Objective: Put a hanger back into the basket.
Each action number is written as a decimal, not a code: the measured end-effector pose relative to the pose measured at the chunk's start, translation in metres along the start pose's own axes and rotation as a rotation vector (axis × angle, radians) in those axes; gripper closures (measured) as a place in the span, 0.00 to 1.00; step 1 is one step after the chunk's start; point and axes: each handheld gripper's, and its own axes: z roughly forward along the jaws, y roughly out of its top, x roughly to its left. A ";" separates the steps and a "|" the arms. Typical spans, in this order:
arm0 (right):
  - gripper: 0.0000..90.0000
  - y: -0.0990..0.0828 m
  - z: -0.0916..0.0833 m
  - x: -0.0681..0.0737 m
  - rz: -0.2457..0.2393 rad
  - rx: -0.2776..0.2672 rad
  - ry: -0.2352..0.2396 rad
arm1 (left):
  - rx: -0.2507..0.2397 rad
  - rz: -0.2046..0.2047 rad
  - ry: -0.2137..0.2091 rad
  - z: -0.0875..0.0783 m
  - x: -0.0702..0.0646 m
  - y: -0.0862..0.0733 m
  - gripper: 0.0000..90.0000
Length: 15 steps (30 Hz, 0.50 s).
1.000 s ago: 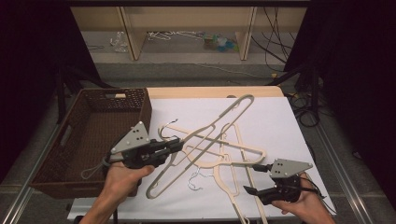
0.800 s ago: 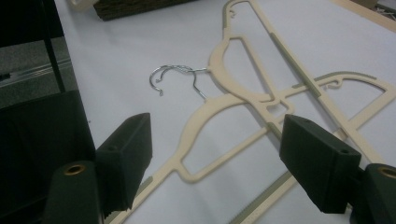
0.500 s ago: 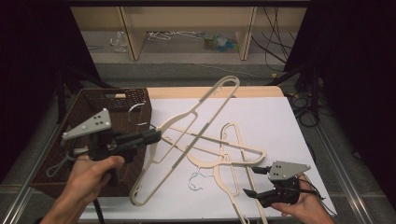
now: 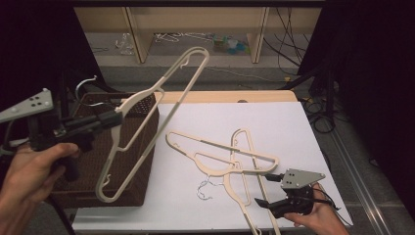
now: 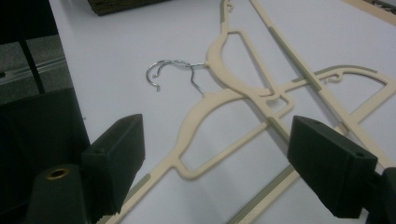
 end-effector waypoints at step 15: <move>0.20 -0.001 0.002 0.001 0.003 -0.003 -0.002 | 0.056 0.100 0.166 -0.012 0.060 0.005 0.95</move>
